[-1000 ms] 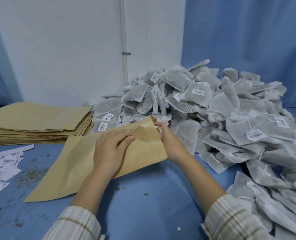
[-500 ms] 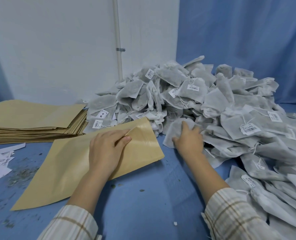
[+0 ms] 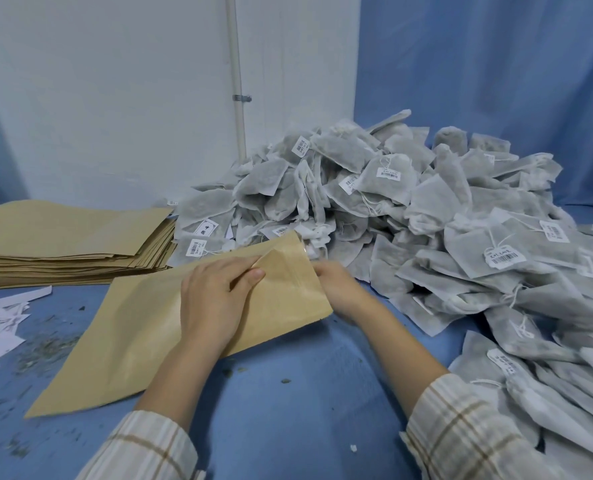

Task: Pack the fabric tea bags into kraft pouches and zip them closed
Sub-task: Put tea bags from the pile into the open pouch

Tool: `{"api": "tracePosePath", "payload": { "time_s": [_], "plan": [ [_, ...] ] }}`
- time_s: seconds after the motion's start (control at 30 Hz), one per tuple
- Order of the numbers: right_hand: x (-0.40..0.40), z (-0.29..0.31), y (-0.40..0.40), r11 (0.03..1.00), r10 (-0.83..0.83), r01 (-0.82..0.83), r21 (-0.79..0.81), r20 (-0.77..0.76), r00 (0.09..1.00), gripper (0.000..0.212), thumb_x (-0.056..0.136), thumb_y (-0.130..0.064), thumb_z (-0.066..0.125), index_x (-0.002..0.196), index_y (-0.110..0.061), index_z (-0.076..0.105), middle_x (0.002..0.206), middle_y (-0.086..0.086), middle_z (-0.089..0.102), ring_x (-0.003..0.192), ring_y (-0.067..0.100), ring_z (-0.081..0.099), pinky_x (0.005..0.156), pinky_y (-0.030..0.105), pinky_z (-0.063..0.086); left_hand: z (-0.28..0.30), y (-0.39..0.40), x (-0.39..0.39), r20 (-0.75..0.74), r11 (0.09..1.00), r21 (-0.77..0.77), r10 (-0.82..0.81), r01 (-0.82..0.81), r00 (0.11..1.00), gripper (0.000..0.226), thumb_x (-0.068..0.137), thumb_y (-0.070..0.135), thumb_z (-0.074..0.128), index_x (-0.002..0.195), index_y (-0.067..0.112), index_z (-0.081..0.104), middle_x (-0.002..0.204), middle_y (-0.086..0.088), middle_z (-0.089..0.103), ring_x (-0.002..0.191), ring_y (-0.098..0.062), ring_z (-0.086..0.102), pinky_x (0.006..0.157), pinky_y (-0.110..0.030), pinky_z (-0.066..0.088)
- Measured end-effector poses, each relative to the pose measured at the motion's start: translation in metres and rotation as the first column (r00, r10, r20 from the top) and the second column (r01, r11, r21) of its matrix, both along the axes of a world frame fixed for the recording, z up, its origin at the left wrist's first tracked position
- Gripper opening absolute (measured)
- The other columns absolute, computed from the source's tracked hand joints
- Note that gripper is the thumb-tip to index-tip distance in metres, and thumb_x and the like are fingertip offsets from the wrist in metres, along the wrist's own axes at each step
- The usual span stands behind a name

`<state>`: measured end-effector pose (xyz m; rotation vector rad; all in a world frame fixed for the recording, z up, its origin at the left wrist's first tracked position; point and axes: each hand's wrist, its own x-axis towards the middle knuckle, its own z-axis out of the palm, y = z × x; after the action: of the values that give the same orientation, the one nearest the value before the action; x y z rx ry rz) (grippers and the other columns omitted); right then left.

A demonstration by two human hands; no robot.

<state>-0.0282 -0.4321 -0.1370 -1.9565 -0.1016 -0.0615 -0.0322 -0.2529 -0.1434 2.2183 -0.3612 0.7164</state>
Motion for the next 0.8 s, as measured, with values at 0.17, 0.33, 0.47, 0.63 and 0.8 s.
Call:
{"api": "tracePosePath", "payload": {
  "time_s": [0.17,0.33,0.47,0.63,0.8],
  "plan": [
    [0.002,0.006,0.0,0.981,0.157,-0.155,-0.118,0.009,0.988,0.037,0.088,-0.013,0.052,0.065,-0.037,0.069,0.058,-0.018,0.059,0.054,-0.006,0.049,0.057,0.012,0.039,0.003,0.004,0.001,-0.003,0.999,-0.003,0.041,-0.041,0.999,0.021,0.09,0.034,0.058,0.106,0.031,0.071,0.103,0.01,0.07,0.1,-0.017,0.057,0.092,-0.04,0.04],
    [0.038,0.002,-0.008,0.777,-0.3,0.506,-0.374,0.487,0.82,0.029,0.092,-0.024,0.051,0.119,-0.022,0.062,0.119,0.004,0.058,0.106,0.016,0.05,0.089,0.019,0.035,0.002,0.013,0.005,-0.009,0.966,0.061,0.252,-0.251,0.968,0.025,0.092,0.039,0.053,0.112,0.035,0.068,0.11,0.01,0.068,0.107,-0.021,0.055,0.091,-0.036,0.035],
    [0.062,0.001,0.001,0.587,-0.287,0.533,-0.609,0.459,0.841,0.05,0.093,-0.035,0.047,0.14,-0.024,0.034,0.142,0.009,0.034,0.127,0.029,0.029,0.104,0.039,0.026,-0.001,0.017,0.007,-0.058,0.946,0.114,0.312,-0.305,0.948,0.028,0.093,0.042,0.049,0.116,0.04,0.064,0.116,0.013,0.065,0.112,-0.018,0.051,0.095,-0.033,0.029],
    [0.069,0.001,0.0,0.624,-0.362,0.605,-0.495,0.503,0.785,0.037,0.092,-0.039,0.049,0.112,-0.012,0.063,0.113,0.014,0.055,0.11,0.029,0.045,0.084,0.033,0.037,-0.001,0.017,0.008,-0.068,0.946,0.117,0.313,-0.304,0.947,0.029,0.092,0.044,0.049,0.117,0.041,0.063,0.119,0.015,0.063,0.114,-0.017,0.049,0.095,-0.031,0.025],
    [0.048,0.008,-0.008,0.779,-0.617,0.605,0.165,0.37,0.694,0.046,0.093,-0.038,0.047,0.052,-0.018,0.038,0.056,-0.001,0.042,0.056,0.012,0.047,0.048,0.023,0.034,-0.001,0.017,0.008,-0.068,0.95,0.088,0.305,-0.298,0.95,0.028,0.092,0.043,0.051,0.116,0.039,0.064,0.117,0.013,0.064,0.114,-0.018,0.05,0.096,-0.032,0.026]
  ]
}}
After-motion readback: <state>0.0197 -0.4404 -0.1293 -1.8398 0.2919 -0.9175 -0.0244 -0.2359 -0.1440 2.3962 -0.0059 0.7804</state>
